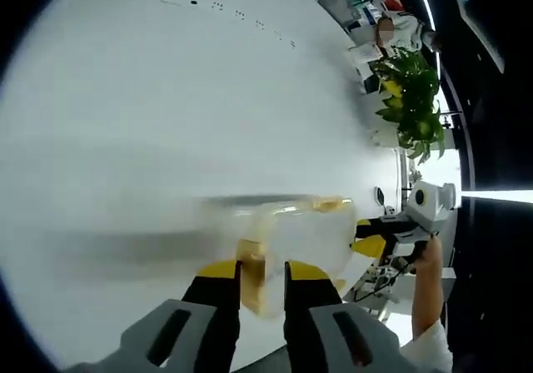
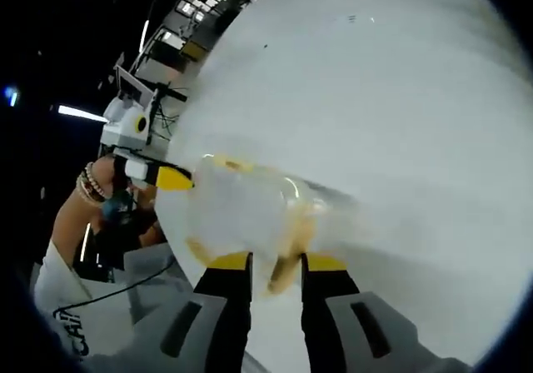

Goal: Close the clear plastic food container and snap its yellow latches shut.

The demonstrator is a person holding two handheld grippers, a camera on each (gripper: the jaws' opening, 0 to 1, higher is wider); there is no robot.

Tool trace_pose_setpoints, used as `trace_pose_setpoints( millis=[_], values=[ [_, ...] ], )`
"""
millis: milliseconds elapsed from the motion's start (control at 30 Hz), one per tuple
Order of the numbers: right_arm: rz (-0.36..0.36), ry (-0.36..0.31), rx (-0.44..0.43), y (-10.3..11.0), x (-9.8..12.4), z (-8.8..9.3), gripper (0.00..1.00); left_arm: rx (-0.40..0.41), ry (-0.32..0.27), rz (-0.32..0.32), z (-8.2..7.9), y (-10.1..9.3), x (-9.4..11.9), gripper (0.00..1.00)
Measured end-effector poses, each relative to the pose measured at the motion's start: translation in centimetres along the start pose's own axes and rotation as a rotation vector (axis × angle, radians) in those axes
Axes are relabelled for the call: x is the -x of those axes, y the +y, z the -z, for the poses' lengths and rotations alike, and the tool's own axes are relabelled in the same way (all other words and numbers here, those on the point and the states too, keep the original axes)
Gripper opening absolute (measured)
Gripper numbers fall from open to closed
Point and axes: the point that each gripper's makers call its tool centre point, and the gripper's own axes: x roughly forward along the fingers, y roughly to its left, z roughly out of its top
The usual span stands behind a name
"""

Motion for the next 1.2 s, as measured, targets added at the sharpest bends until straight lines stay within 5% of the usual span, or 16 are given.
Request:
trace_pose_setpoints(
  millis=[433, 567, 700, 767, 833, 933, 967, 1067, 1133, 1200],
  values=[
    [-0.001, 0.009, 0.012, -0.1, -0.3, 0.3, 0.19, 0.089, 0.016, 0.068, 0.1, 0.2, -0.6, 0.09],
    [0.005, 0.01, 0.031, 0.0, -0.4, 0.5, 0.19, 0.025, 0.0, 0.073, 0.1, -0.2, -1.3, 0.11],
    [0.024, -0.032, 0.118, 0.0, -0.5, 0.4, 0.21, -0.116, -0.066, 0.03, -0.1, -0.5, -1.7, 0.16],
    [0.024, -0.058, 0.14, 0.1, -0.5, 0.4, 0.22, -0.235, -0.046, 0.023, 0.7, -0.5, -1.6, 0.21],
    [0.037, -0.076, 0.167, 0.1, -0.3, 0.4, 0.23, -0.372, -0.127, 0.024, 0.5, -0.7, -1.2, 0.21],
    [0.116, -0.096, 0.257, -0.7, 0.2, 0.1, 0.27, -0.426, -0.185, -0.004, 0.5, -0.3, -0.2, 0.21],
    [0.144, -0.109, 0.261, -0.9, 0.7, -0.2, 0.27, -0.456, -0.254, -0.019, -0.2, -0.2, 0.6, 0.21],
    [0.18, -0.237, 0.316, -0.6, 2.4, -2.9, 0.22, -0.592, -0.392, -0.021, -1.6, -1.5, 2.7, 0.18],
    [0.153, -0.277, 0.342, 0.4, 2.9, -3.9, 0.12, -0.65, -0.467, -0.053, -2.6, -2.2, 3.6, 0.16],
    [0.11, -0.296, 0.345, 1.7, 2.7, -4.5, 0.07, -0.69, -0.468, -0.027, -2.2, -3.6, 3.3, 0.1]
  ],
)
